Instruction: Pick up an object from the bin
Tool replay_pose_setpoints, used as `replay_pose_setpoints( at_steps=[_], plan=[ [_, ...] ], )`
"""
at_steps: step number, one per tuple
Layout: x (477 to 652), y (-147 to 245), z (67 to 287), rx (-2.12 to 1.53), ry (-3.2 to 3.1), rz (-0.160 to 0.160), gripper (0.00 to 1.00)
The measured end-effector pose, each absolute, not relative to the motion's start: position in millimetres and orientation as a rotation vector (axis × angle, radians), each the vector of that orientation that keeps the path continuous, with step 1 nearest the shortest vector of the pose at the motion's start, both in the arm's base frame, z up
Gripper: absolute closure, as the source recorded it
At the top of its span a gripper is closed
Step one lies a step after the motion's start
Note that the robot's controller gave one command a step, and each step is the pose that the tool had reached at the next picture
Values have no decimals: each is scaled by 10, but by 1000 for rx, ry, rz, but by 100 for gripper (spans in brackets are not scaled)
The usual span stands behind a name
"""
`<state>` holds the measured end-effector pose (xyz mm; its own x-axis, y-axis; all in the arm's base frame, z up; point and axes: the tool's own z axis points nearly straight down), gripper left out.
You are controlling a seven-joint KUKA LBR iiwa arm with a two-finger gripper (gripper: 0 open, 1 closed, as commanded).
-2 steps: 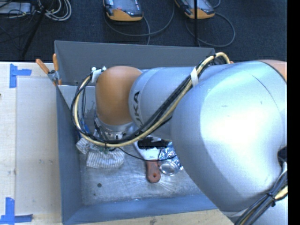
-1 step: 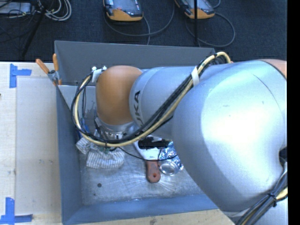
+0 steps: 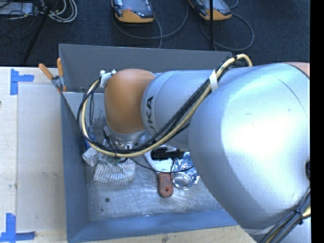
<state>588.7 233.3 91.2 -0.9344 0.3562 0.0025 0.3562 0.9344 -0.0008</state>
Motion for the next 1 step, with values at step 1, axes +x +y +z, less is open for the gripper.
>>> replay_pose_setpoints(
  at_steps=[1],
  plan=[
    [5885,2332,1037,-568,-3087,1,100]
  ],
)
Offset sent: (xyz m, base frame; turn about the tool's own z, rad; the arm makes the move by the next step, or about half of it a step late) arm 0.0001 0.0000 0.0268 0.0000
